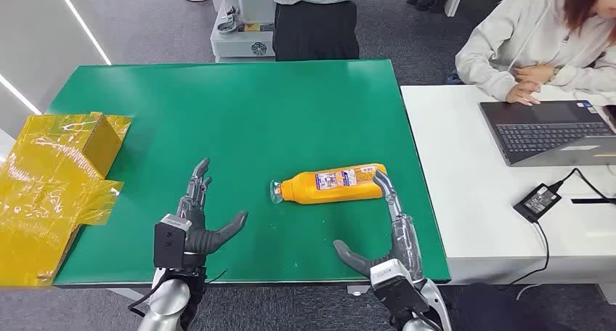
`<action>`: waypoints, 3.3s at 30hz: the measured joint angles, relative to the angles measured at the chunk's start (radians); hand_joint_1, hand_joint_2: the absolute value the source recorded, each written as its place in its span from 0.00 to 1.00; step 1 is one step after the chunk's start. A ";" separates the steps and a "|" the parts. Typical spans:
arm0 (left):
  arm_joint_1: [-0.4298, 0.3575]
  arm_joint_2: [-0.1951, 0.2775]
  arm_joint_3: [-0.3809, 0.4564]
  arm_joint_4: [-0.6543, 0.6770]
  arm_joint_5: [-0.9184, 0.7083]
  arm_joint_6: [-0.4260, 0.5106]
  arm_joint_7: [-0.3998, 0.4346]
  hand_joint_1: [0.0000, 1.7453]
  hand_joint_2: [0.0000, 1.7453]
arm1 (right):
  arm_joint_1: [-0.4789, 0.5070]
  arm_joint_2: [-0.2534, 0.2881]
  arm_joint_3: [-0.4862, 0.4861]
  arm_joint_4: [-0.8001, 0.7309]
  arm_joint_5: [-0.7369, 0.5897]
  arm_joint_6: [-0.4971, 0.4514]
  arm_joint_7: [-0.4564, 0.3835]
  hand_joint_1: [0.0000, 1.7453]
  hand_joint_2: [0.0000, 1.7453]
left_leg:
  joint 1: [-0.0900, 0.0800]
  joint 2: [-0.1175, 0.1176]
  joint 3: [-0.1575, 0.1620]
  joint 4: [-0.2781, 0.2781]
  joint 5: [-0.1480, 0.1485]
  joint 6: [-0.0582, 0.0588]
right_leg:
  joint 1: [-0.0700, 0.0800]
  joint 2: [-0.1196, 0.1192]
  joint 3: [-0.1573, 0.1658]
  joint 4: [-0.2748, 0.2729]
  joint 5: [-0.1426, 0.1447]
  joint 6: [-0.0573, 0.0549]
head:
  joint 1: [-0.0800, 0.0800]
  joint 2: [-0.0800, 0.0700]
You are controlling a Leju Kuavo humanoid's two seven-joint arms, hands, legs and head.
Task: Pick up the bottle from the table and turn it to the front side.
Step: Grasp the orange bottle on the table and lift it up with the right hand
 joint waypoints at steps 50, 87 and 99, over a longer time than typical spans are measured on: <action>-0.088 -0.041 -0.020 0.080 0.024 -0.059 -0.039 0.00 1.00 | -0.270 -0.124 -0.105 0.320 0.126 0.117 0.175 0.00 1.00 | 0.000 0.001 0.000 0.001 0.000 0.000 | 0.000 0.002 0.000 0.000 0.001 0.000 | 0.000 0.000; -0.229 -0.042 -0.075 0.313 0.107 -0.066 -0.065 0.00 1.00 | -0.983 -0.112 0.376 1.119 0.167 0.685 0.328 0.00 1.00 | 0.000 0.003 0.001 0.003 0.002 0.000 | 0.000 0.004 0.000 0.001 0.004 0.001 | 0.000 0.000; -0.240 -0.039 -0.075 0.320 0.131 -0.062 -0.063 0.00 1.00 | -1.034 -0.071 0.460 1.214 0.163 0.692 0.342 0.82 1.00 | 0.000 0.003 0.002 0.003 0.002 0.000 | 0.000 0.004 0.001 0.000 0.004 0.001 | 0.000 0.000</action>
